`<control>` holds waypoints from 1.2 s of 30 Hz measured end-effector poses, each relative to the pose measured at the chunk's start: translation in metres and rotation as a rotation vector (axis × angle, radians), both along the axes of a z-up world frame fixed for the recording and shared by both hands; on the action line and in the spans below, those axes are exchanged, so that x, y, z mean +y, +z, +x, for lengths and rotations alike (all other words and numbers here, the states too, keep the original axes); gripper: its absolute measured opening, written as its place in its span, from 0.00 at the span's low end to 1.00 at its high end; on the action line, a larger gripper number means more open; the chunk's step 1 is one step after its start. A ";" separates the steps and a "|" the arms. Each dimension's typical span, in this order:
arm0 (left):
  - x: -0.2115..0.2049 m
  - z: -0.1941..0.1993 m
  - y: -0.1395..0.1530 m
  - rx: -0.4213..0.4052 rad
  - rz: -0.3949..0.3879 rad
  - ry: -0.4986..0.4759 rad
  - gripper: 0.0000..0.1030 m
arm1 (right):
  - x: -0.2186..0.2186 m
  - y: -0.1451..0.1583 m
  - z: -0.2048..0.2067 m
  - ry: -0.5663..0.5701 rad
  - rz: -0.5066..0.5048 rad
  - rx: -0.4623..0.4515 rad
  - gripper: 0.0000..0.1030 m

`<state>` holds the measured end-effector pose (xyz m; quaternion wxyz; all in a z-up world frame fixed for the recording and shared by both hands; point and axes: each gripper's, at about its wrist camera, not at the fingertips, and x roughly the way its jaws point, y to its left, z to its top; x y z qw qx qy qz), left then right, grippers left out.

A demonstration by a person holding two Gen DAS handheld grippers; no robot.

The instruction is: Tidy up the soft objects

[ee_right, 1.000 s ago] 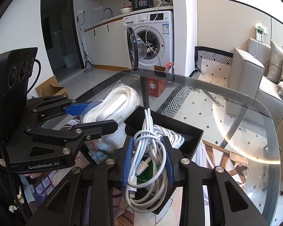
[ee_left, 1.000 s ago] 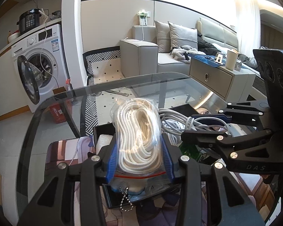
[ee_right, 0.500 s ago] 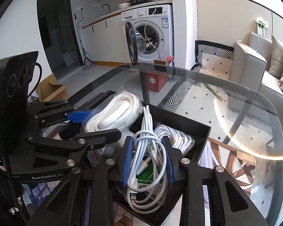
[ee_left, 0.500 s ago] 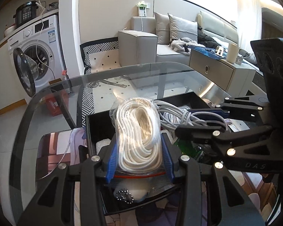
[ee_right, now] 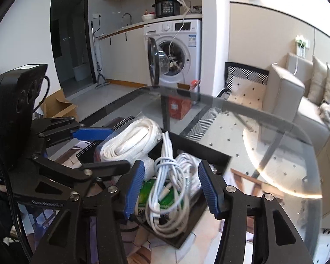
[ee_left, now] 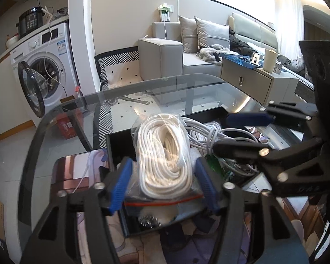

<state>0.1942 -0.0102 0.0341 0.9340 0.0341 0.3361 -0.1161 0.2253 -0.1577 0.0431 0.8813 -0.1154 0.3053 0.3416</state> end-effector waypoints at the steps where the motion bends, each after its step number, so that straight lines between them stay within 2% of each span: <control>1: 0.001 -0.005 0.002 -0.009 -0.001 0.001 0.61 | -0.004 0.002 -0.003 -0.008 -0.003 -0.011 0.55; 2: 0.003 -0.007 0.004 -0.013 -0.001 0.005 0.62 | -0.007 0.003 -0.005 -0.012 -0.001 -0.017 0.58; 3: 0.004 -0.011 0.006 -0.020 0.000 0.013 0.67 | -0.011 0.005 -0.008 -0.021 0.002 -0.024 0.67; 4: 0.006 -0.015 0.008 -0.028 0.001 0.023 0.75 | -0.013 0.005 -0.012 -0.023 0.005 -0.027 0.77; 6: 0.009 -0.021 0.011 -0.051 -0.001 0.044 0.87 | -0.017 0.006 -0.020 -0.022 0.016 -0.035 0.90; 7: 0.012 -0.026 0.013 -0.063 -0.006 0.055 0.91 | -0.020 0.006 -0.025 -0.027 0.023 -0.041 0.95; 10: 0.019 -0.034 0.015 -0.080 -0.027 0.077 0.99 | -0.024 0.006 -0.036 -0.040 0.040 -0.053 0.99; 21: 0.028 -0.058 0.003 -0.119 -0.052 0.154 1.00 | -0.034 0.000 -0.063 -0.108 0.115 -0.092 1.00; 36: 0.025 -0.069 -0.022 -0.151 -0.052 0.237 1.00 | -0.038 -0.008 -0.085 -0.137 0.148 -0.212 1.00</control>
